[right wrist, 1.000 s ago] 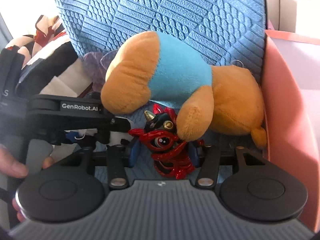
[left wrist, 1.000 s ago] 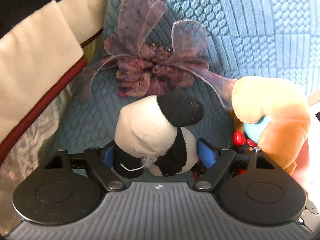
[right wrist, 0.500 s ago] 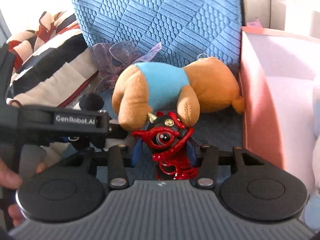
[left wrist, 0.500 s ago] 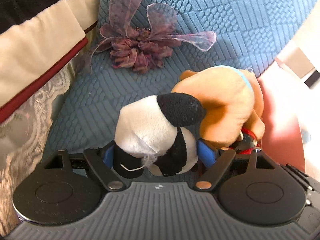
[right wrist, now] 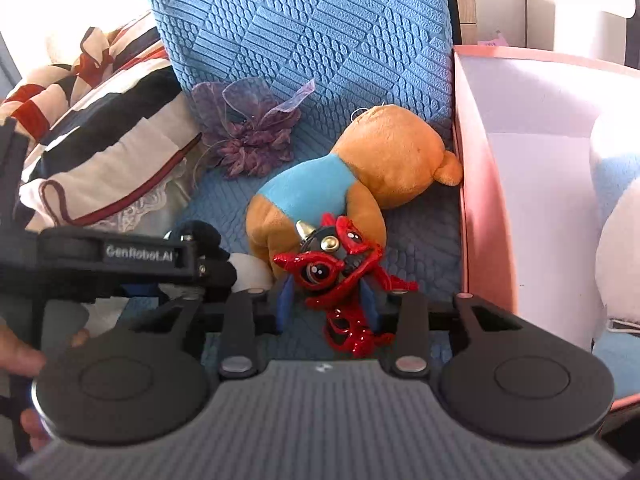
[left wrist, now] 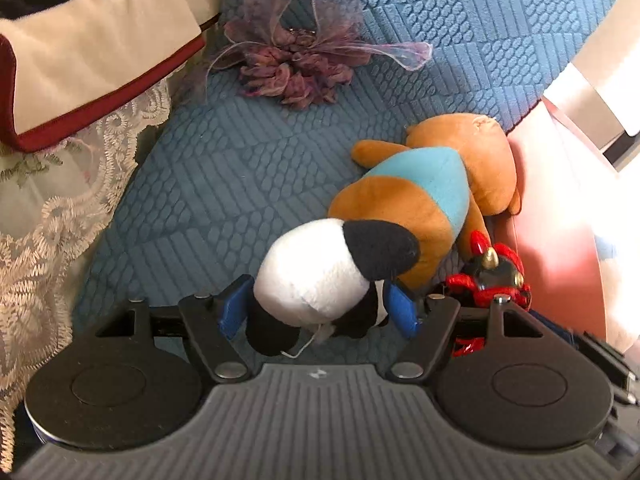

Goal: Organize objects
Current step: 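Grasp the panda with the left tool while the right tool grasps the red toy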

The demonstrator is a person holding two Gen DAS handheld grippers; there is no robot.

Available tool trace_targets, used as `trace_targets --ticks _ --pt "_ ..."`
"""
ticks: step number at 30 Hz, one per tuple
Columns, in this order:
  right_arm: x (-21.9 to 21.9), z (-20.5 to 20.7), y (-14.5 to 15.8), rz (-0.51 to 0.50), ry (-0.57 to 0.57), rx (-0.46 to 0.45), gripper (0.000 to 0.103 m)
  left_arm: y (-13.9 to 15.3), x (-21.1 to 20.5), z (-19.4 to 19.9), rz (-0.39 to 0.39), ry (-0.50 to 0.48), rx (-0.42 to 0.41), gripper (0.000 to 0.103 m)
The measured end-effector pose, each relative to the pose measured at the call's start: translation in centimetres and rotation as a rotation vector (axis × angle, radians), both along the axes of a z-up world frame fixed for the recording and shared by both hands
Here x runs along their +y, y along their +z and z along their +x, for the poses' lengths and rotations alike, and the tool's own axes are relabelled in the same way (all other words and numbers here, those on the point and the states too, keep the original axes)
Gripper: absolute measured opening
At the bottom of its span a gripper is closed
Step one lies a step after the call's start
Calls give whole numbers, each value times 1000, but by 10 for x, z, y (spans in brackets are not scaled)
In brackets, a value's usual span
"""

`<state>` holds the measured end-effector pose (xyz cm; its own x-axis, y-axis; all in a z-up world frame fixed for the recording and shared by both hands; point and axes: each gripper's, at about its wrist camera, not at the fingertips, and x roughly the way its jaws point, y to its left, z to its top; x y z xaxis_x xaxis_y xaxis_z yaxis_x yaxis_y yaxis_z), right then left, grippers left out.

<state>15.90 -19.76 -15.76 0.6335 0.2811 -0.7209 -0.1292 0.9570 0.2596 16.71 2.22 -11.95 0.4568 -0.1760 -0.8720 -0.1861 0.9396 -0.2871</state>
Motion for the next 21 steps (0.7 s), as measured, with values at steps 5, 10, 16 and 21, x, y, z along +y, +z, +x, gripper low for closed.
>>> trace_targets --ticks 5,10,16,21 --pt "1 4 -2 -6 -7 -14 45 -7 9 7 -44 16 44 81" --pt "2 10 -6 8 1 -7 54 -16 12 13 -59 33 74 84" --pt "3 17 -10 0 -11 -2 56 -26 12 19 -104 32 91 85" --pt "4 18 -11 -13 -15 -11 55 -29 11 22 -115 39 90 85"
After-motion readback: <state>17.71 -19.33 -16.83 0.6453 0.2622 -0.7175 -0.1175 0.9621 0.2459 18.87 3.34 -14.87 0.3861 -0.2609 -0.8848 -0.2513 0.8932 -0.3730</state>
